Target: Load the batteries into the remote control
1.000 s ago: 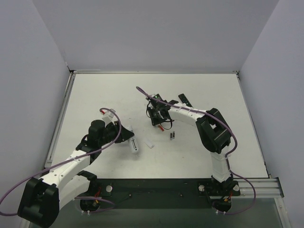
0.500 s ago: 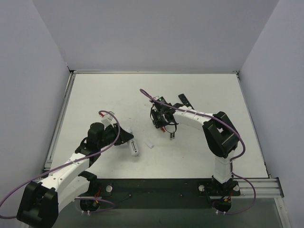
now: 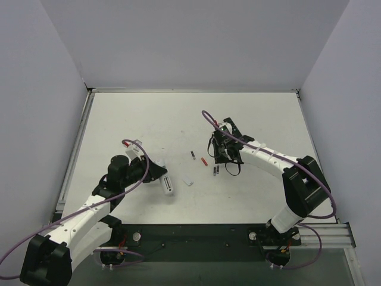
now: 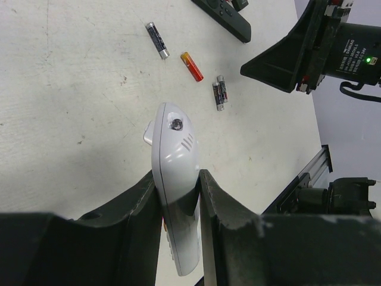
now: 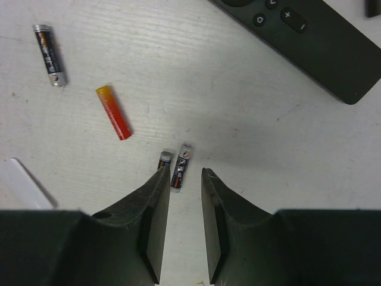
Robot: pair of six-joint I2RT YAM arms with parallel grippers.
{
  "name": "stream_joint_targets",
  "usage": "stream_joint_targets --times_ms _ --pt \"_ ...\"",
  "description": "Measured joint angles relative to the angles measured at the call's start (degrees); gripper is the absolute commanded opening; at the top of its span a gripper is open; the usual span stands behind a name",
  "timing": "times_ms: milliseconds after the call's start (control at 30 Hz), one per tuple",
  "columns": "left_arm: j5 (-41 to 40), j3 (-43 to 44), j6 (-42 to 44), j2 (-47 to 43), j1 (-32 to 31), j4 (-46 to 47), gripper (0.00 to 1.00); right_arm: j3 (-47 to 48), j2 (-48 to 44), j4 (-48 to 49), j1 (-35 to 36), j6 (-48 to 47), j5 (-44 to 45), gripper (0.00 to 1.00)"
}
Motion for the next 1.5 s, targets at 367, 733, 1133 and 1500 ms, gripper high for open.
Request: stream_joint_targets --times_ms 367,733,1133,1500 --pt "0.8 -0.1 -0.3 -2.1 0.0 -0.4 0.00 -0.4 4.0 0.5 -1.0 4.9 0.0 0.19" --pt "1.0 -0.1 -0.5 -2.0 0.0 -0.5 0.00 -1.7 5.8 2.3 -1.3 5.7 0.0 0.13" --pt "1.5 -0.1 -0.7 0.3 0.0 -0.3 0.00 -3.7 5.8 2.9 -1.4 5.5 0.1 0.04" --pt "3.4 -0.1 -1.9 3.7 0.0 4.5 0.00 -6.7 2.7 4.8 -1.1 3.3 0.5 0.00"
